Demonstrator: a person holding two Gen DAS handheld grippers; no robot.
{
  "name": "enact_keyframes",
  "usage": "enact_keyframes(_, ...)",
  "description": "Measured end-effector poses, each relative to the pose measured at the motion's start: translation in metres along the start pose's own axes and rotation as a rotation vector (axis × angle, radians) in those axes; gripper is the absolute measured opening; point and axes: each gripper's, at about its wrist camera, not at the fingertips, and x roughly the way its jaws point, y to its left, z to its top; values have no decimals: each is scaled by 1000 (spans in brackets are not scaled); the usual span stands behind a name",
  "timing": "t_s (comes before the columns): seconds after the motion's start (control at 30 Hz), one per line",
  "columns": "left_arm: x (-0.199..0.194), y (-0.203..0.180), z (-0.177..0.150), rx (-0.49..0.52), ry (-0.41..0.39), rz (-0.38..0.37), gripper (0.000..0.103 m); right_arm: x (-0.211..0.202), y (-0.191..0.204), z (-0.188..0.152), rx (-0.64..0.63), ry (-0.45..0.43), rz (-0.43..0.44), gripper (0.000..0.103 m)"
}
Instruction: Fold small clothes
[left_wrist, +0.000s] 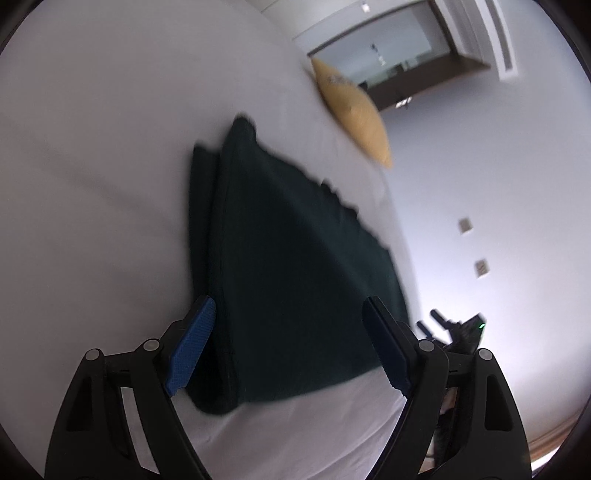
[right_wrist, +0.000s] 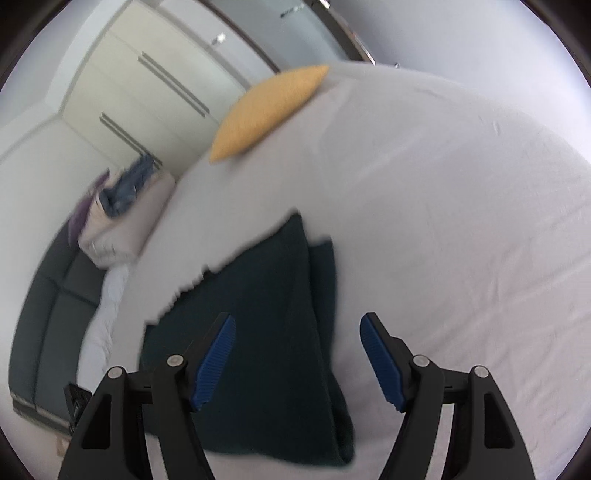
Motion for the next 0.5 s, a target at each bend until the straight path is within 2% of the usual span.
enact_keyframes(0.07,1,6,-14,3,8,2,81,1,-1,-11,-3,26,-5,73)
enact_keyframes(0.13,5,9,-15,-3,-4,-12,81,3,-4,-21,-4,58,11,71)
enact_keyframes(0.37,2,10,-24,45,14,-14,81,6,-10,-47,-33,141,-14,55)
enact_keyframes(0.43,-2,9,-27,64,28,-41,78,8,-8,-51,-41,154,-3,47)
enact_keyframes(0.5,-1,5,-32,95,44,-49,66,8,-3,-52,-57,150,5,42)
